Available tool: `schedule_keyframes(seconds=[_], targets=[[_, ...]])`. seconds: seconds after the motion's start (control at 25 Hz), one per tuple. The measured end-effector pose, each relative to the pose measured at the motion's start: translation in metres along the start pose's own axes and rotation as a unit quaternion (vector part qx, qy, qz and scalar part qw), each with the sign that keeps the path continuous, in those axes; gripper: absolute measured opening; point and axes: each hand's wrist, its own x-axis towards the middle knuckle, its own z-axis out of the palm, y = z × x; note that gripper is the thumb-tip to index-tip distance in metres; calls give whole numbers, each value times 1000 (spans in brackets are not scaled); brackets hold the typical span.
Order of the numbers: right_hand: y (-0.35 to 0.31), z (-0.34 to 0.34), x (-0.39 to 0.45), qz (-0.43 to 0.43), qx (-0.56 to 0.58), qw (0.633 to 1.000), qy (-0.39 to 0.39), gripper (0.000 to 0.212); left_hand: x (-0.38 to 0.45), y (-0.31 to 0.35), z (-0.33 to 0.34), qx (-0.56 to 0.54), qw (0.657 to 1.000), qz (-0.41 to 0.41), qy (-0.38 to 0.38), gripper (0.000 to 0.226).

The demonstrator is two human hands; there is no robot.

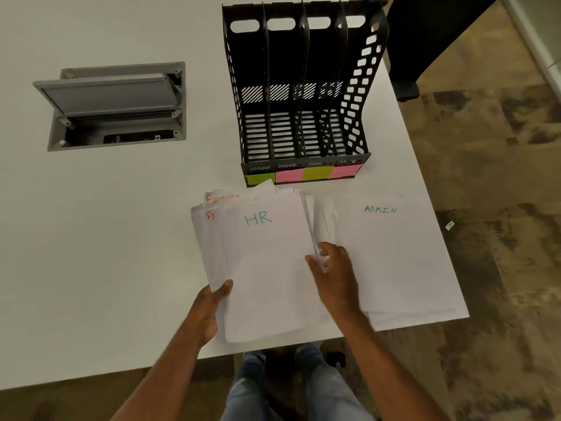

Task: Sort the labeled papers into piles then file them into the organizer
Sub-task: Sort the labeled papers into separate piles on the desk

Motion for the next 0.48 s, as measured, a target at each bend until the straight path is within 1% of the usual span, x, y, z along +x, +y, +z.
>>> schedule_keyframes(seconds=[0.04,0.08,0.16,0.24,0.32,0.48], targets=[[-6,8,-2,32,9,999,-9,32,-1,1,-1,-3,1000,0,-2,28],[-11,12,-4,63,26,998,-8,30,-1,2,-2,-5,1000,1,-3,28],[-17,19,-7,89,40,995,7,19,-1,3,-9,-11,1000,2,-2,31],[-21,24,-11,69,17,997,38,11,-1,4,-16,-15,1000,2,-4,38],[-26,31,-16,28,-10,998,63,9,-1,3,-26,-21,1000,1,-7,37],[-35,43,-24,-39,-27,996,75,6,-4,3,-47,-39,999,-7,-7,37]])
